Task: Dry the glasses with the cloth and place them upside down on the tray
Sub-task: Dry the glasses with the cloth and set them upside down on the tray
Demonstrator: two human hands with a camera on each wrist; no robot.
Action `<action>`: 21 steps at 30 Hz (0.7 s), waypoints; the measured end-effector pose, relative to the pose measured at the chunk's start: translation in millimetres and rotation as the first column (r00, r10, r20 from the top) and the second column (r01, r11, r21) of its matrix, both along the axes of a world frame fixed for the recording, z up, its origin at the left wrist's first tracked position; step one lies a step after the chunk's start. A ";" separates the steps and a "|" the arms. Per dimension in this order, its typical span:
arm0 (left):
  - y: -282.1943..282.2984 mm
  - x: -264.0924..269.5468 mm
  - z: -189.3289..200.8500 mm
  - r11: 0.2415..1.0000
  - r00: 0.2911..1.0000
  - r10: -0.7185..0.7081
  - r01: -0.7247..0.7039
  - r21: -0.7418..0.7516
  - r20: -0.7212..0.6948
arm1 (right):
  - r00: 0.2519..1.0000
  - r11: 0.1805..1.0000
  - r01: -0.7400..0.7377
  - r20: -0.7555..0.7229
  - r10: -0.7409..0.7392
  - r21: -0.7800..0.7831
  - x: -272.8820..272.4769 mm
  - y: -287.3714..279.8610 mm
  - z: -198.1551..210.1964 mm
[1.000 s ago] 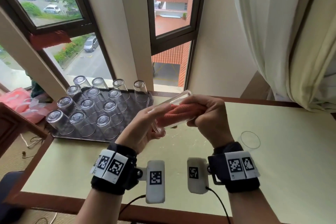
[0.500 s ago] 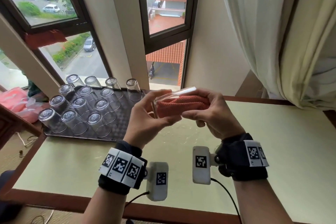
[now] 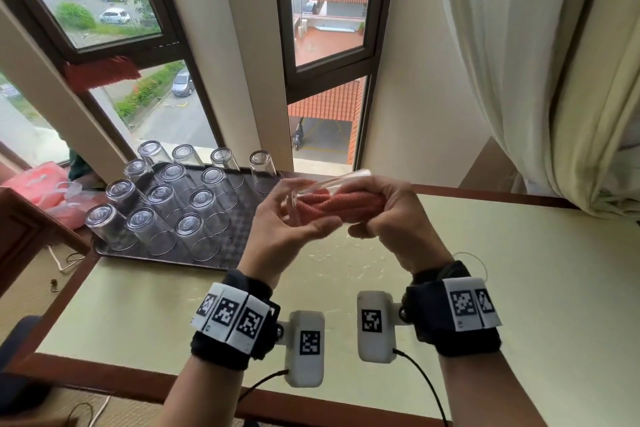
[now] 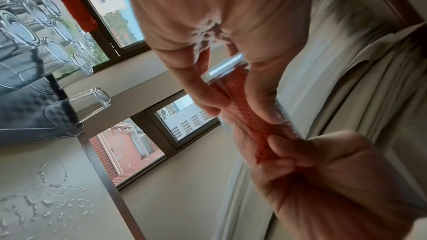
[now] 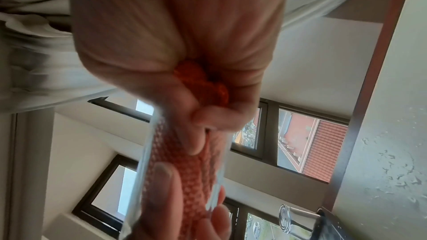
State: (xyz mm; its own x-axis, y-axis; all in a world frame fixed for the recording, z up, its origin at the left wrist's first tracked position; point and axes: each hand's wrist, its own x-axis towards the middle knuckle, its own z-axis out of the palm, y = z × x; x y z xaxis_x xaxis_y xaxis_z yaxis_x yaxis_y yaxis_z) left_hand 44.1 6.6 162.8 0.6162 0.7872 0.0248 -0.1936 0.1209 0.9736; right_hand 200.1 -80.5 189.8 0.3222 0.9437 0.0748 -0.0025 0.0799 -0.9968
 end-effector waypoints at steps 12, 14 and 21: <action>19.2 -14.0 -2.1 0.987 0.985 -0.141 0.132 -0.091 -0.102 | 0.995 0.995 0.091 -0.036 -0.090 0.036 -9.5 6.4 -6.0; 17.3 -12.8 -2.6 0.997 0.995 -0.069 0.070 0.024 -0.070 | 0.996 0.997 0.078 -0.049 -0.077 0.024 -10.9 9.4 -9.0; 15.8 -15.7 -20.3 0.997 0.996 -0.076 0.078 0.030 -0.053 | 0.978 0.985 0.173 -0.120 -0.170 0.017 -14.3 11.7 -19.6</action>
